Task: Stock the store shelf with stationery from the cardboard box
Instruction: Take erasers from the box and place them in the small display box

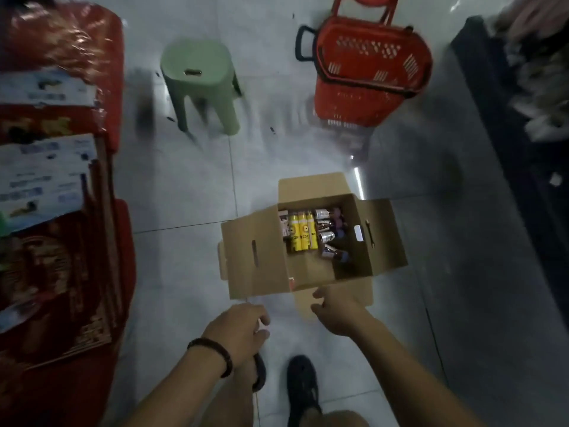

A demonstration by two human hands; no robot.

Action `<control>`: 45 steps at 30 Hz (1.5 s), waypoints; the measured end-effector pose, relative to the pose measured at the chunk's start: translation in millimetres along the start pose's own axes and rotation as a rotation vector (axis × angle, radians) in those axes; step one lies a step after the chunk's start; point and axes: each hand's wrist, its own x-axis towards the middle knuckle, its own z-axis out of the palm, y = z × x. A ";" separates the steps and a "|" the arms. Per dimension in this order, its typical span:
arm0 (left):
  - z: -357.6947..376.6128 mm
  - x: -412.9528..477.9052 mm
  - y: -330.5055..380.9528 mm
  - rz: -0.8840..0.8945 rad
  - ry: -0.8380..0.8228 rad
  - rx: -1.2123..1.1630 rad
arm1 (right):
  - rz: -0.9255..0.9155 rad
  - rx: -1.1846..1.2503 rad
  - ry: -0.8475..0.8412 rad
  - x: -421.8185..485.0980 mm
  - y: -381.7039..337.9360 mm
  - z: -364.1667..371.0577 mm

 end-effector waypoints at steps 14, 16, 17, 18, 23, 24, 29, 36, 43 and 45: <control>161.8 329.3 -41.4 -0.350 0.185 -0.430 | -0.113 -0.292 -0.205 424.6 84.1 112.1; 175.9 347.7 -44.4 -0.367 0.212 -0.467 | -0.181 -0.354 -0.243 446.4 90.2 127.9; 180.4 354.8 -45.6 -0.363 0.213 -0.471 | -0.183 -0.364 -0.259 453.9 92.8 135.3; 183.9 358.9 -46.2 -0.366 0.205 -0.465 | -0.170 -0.369 -0.259 461.1 97.7 145.3; 195.2 373.8 -46.2 -0.409 0.246 -0.501 | -0.135 -0.300 -0.207 475.5 108.7 166.9; 196.5 375.8 -45.9 -0.411 0.253 -0.507 | -0.134 -0.279 -0.203 477.0 107.9 167.5; 202.3 380.2 -47.7 -0.448 0.276 -0.602 | -0.109 -0.132 -0.153 478.8 101.6 172.5; 180.8 364.1 -62.2 -0.496 0.179 -0.771 | -0.119 0.083 -0.102 425.2 95.5 138.7; 70.8 250.7 -25.3 -0.374 0.218 -1.142 | -0.286 0.380 0.081 240.0 27.2 36.5; 28.5 195.1 0.2 -0.230 0.195 -1.246 | -0.373 0.363 0.163 179.1 -6.5 5.1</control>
